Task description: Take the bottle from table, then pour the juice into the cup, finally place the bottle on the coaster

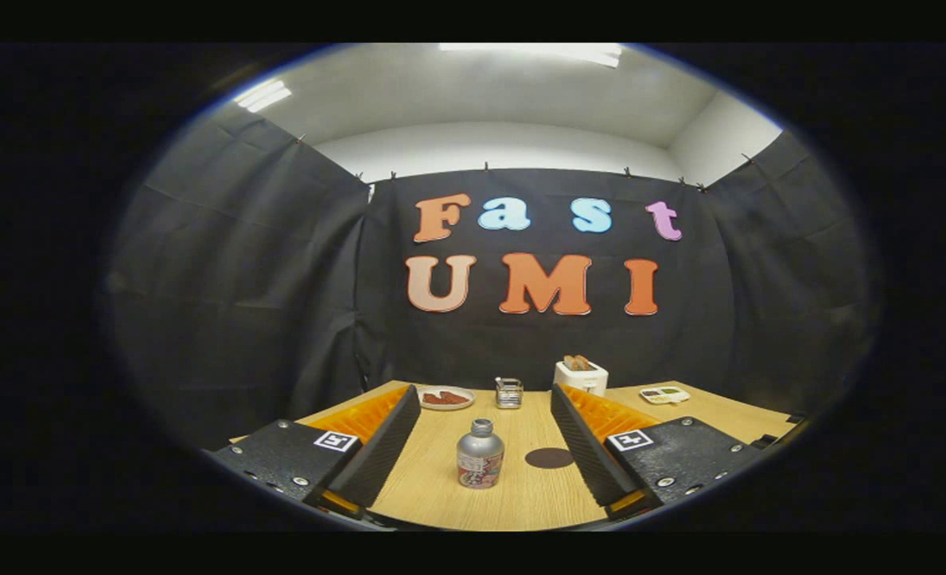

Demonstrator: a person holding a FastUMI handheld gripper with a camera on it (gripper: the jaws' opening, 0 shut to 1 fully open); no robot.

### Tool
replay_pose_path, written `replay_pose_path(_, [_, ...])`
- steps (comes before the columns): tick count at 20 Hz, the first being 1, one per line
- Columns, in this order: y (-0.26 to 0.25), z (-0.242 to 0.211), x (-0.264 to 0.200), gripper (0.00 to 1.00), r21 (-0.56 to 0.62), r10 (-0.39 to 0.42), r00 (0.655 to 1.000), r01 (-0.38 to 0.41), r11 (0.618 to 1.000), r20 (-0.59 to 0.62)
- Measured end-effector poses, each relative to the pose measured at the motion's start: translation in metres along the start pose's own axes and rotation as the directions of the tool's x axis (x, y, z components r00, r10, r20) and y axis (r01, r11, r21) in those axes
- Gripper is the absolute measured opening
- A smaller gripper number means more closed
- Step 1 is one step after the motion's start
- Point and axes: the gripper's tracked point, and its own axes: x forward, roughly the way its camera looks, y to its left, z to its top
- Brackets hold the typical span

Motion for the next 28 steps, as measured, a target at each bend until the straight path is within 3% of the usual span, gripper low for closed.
replay_pose_path(11, [-0.002,-0.008,0.001,0.98,0.052,-0.015,1.0,0.014,0.999,0.019])
replay_pose_path(23, [-0.015,-0.065,0.028,0.98,0.024,-0.058,0.998,0.059,0.998,-0.02])
replay_pose_path(28, [-0.025,-0.11,0.04,0.97,0.052,-0.077,0.995,0.08,0.995,-0.056])
